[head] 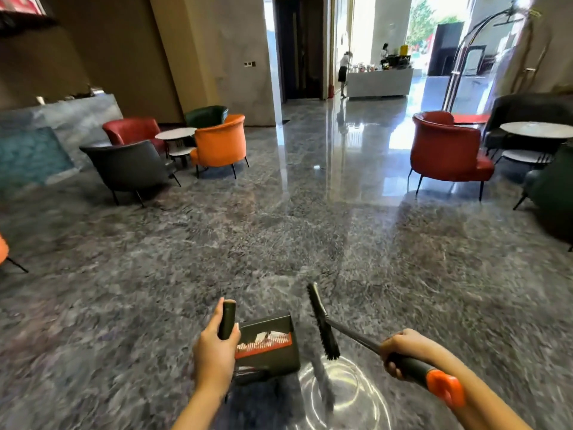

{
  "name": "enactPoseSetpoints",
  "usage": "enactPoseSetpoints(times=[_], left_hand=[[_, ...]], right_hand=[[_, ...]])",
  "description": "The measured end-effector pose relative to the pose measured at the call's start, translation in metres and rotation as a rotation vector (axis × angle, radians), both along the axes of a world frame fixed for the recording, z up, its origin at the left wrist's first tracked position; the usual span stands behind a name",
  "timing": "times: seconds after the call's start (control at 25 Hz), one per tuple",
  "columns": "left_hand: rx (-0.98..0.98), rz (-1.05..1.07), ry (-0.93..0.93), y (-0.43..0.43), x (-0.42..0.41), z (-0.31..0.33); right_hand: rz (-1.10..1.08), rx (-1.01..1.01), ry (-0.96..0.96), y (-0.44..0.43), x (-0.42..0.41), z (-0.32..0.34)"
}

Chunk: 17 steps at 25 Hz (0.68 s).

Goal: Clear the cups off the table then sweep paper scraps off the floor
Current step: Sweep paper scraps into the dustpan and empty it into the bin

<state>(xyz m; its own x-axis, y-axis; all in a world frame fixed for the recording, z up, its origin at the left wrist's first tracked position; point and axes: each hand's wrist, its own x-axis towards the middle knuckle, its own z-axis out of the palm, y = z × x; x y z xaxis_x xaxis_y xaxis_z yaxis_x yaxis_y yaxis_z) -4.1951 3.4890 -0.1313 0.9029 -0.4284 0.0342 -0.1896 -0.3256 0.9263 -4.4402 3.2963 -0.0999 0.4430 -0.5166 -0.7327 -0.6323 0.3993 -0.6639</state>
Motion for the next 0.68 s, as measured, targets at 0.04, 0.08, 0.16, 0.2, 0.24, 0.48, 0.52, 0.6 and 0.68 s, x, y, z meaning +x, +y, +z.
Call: enactPoseSetpoints(times=[0.04, 0.08, 0.16, 0.2, 0.24, 0.48, 0.52, 0.6, 0.68], left_hand=[[-0.004, -0.001, -0.007, -0.045, 0.028, -0.004], [0.0, -0.003, -0.019, -0.086, 0.055, -0.009], [0.017, -0.015, -0.033, -0.174, 0.111, -0.016], [0.018, -0.011, -0.026, -0.224, 0.141, -0.018], [0.004, 0.001, -0.016, -0.272, 0.173, -0.016], [-0.066, 0.016, -0.004, -0.502, 0.33, 0.013], [-0.071, 0.012, 0.0, -0.543, 0.357, 0.01], [-0.075, 0.003, -0.011, -0.631, 0.417, -0.002], [-0.07, -0.022, -0.024, -0.719, 0.479, -0.018]], right_hand=[[-0.009, -0.002, -0.004, -0.043, 0.028, -0.007], [0.0, -0.009, 0.0, -0.082, 0.055, -0.012], [-0.002, -0.03, 0.005, -0.166, 0.108, -0.023], [-0.006, -0.035, 0.001, -0.216, 0.136, -0.027], [-0.005, -0.037, -0.004, -0.265, 0.165, -0.026], [-0.08, 0.019, -0.059, -0.503, 0.324, 0.007], [-0.089, 0.028, -0.069, -0.543, 0.352, 0.006], [-0.078, 0.027, -0.075, -0.626, 0.411, 0.003], [-0.075, 0.009, -0.074, -0.712, 0.472, -0.005]])
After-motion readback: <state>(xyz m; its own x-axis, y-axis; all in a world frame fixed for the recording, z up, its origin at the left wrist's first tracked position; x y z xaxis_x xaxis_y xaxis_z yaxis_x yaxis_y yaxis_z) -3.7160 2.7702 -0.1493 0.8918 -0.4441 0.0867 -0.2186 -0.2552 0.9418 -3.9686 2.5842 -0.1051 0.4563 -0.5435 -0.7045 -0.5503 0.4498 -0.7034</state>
